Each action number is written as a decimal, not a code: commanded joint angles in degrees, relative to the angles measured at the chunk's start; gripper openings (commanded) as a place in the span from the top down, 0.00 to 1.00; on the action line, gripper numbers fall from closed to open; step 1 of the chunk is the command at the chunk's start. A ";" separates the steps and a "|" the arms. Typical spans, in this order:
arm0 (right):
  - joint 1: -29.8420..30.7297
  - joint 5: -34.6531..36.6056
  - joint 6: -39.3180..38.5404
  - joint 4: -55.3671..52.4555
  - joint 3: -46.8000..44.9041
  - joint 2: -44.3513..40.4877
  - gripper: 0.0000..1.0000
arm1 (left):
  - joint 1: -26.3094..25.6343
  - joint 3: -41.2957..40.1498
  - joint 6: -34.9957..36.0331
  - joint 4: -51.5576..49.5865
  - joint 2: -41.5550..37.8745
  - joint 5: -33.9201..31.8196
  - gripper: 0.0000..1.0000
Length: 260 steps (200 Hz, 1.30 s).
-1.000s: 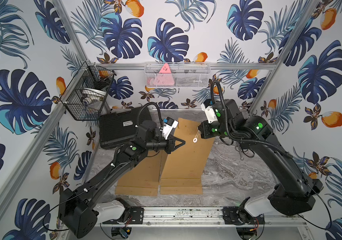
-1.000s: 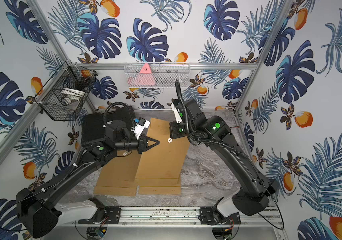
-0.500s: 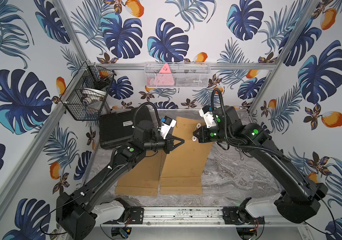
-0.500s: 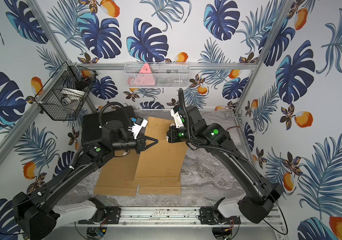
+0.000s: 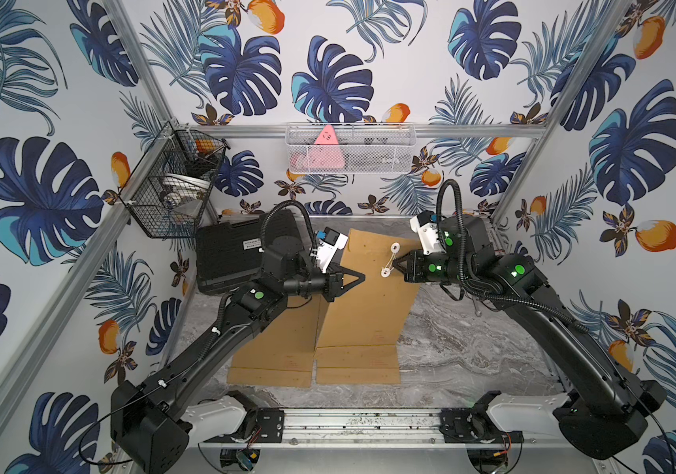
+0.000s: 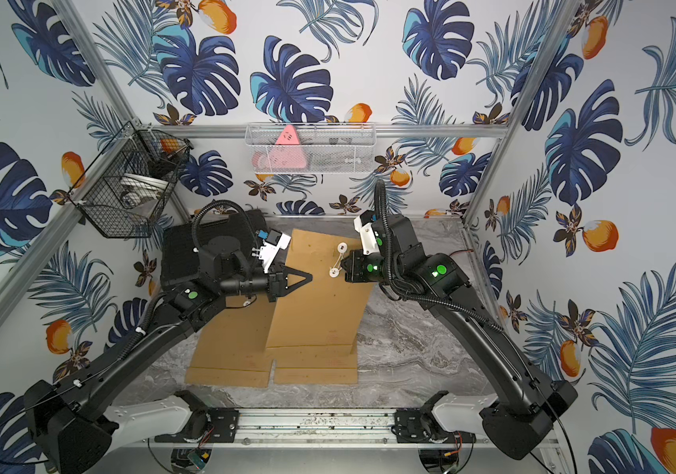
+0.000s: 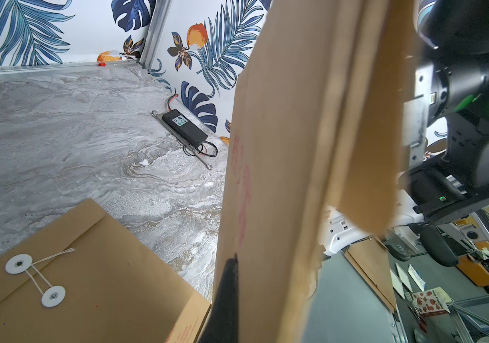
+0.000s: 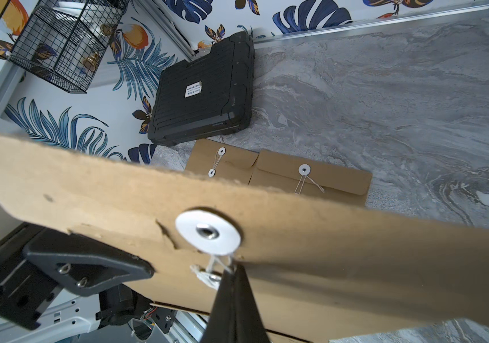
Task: Close the mouth of the file bag
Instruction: Close the file bag, then place the file bag at the center of the board.
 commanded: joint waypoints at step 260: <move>-14.53 6.85 7.29 13.32 -20.71 -3.47 0.29 | -6.09 -22.05 -27.74 28.02 18.80 -14.48 1.00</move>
